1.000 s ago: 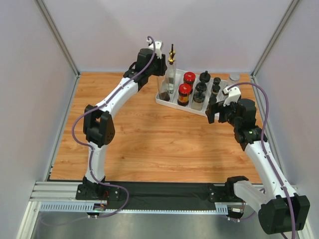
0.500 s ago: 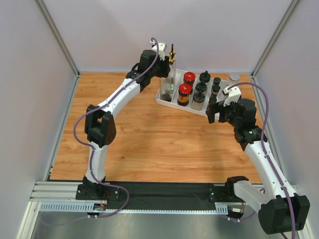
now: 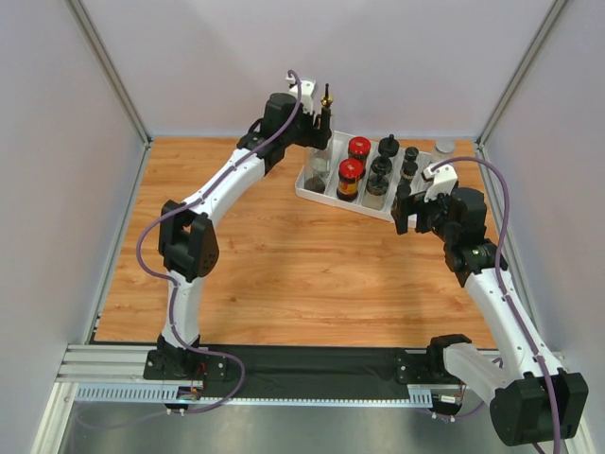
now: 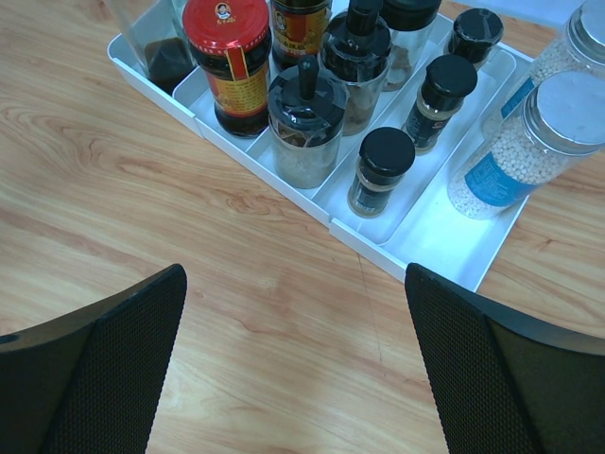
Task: Organize the condiment bottles
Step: Place the bottle in the storage box, then reset both arms
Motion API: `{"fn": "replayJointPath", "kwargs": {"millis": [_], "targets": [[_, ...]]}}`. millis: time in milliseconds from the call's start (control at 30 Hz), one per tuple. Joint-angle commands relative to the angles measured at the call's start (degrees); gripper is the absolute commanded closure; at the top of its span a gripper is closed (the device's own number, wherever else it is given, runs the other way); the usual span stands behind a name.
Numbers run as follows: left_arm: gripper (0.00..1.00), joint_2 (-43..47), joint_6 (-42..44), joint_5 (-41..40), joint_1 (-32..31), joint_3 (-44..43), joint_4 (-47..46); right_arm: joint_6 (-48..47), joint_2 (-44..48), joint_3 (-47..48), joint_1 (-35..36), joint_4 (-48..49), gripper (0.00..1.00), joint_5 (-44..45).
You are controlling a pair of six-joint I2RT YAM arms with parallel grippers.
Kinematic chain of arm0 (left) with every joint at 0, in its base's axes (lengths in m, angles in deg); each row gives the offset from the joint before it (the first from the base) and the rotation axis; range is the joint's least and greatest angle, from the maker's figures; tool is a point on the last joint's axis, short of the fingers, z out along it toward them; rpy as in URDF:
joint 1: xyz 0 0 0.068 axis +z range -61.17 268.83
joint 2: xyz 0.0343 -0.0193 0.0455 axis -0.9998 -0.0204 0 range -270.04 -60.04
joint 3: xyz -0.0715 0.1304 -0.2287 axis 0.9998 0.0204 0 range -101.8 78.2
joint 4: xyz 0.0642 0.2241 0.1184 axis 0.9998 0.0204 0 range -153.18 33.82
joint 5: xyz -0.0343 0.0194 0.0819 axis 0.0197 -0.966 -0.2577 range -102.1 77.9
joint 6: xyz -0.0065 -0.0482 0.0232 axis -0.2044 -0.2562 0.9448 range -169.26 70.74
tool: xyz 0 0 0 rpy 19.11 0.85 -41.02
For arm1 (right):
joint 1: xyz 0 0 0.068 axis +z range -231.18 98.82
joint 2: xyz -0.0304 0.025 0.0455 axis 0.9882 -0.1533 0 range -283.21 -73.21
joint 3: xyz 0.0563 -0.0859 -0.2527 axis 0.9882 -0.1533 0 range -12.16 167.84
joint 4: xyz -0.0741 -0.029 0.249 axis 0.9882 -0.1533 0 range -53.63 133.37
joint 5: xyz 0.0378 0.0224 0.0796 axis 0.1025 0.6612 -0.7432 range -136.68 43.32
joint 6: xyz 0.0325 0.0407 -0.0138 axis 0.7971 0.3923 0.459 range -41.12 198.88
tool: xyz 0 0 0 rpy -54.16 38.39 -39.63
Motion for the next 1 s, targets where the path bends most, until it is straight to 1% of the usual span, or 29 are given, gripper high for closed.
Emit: {"fn": "replayJointPath", "kwargs": {"millis": [0,167,267,367,400,467,500,533,567,600,633,667,700,733,767,800,833,867,933,967], "targets": [[0.00,7.1,1.9,2.8,-0.2,-0.1,-0.3,-1.5,1.2,0.5,-0.2,1.7,0.00,1.1],[0.00,10.8,2.6,5.5,-0.2,2.1,0.1,-3.2,1.2,0.6,-0.1,0.9,0.00,0.9],[0.00,14.4,3.5,7.1,-0.2,4.7,0.0,-7.8,1.3,1.4,-0.2,-1.8,0.00,-0.2],[0.00,19.9,4.6,6.0,-0.1,9.9,-0.5,-9.8,2.2,1.4,-0.9,-2.0,0.00,1.0],[0.00,23.2,5.2,5.3,0.1,13.4,-0.6,-9.5,2.7,1.2,-1.7,-1.8,0.00,1.3],[0.00,26.9,5.4,3.7,0.5,17.2,-0.5,-7.5,3.3,1.0,-2.7,-0.9,0.00,1.9],[0.00,30.7,5.3,3.2,0.9,19.3,0.0,-6.7,3.8,1.0,-3.6,-0.8,0.00,2.3],[0.00,32.7,4.9,2.8,2.1,23.7,0.4,-5.8,4.0,1.0,-3.9,-0.7,0.00,3.4],[0.00,34.9,4.6,1.8,2.9,26.0,0.8,-3.9,4.2,1.0,-4.5,-0.1,0.00,3.7],[0.00,39.3,4.3,1.4,3.8,31.2,1.2,-3.0,4.4,1.0,-5.3,0.3,0.00,3.9],[0.00,41.6,3.8,1.0,6.2,33.9,1.2,-2.3,4.4,1.1,-5.7,0.3,0.00,3.9],[0.00,46.4,3.3,0.2,7.4,36.6,1.2,-1.3,4.6,1.2,-6.1,0.4,0.00,4.0],[0.00,48.8,3.1,0.0,8.7,41.9,1.3,-0.6,4.5,1.2,-6.7,0.6,0.00,4.1],[0.00,51.0,3.0,-0.3,10.1,44.3,1.6,-0.2,4.5,1.2,-6.7,0.7,0.00,4.4],[0.00,53.3,3.1,-1.4,12.2,46.5,2.3,0.1,4.3,1.2,-6.7,0.7,0.00,4.5],[0.00,57.8,3.5,-2.6,13.1,50.4,2.6,1.1,4.3,1.2,-8.3,1.0,0.00,5.1],[0.00,60.1,3.4,-7.1,13.6,52.2,2.9,1.8,4.3,1.1,-8.4,1.9,0.00,6.4],[0.00,64.5,3.9,-8.8,14.1,53.9,3.6,2.7,4.4,1.0,-8.7,2.4,0.00,7.4],[0.00,68.5,3.9,-13.1,14.4,57.9,4.7,5.7,4.3,0.4,-8.8,4.5,0.00,11.0],[0.00,72.2,4.7,-13.7,14.5,59.4,5.1,6.1,4.2,0.3,-8.9,4.9,0.00,11.8]]}}
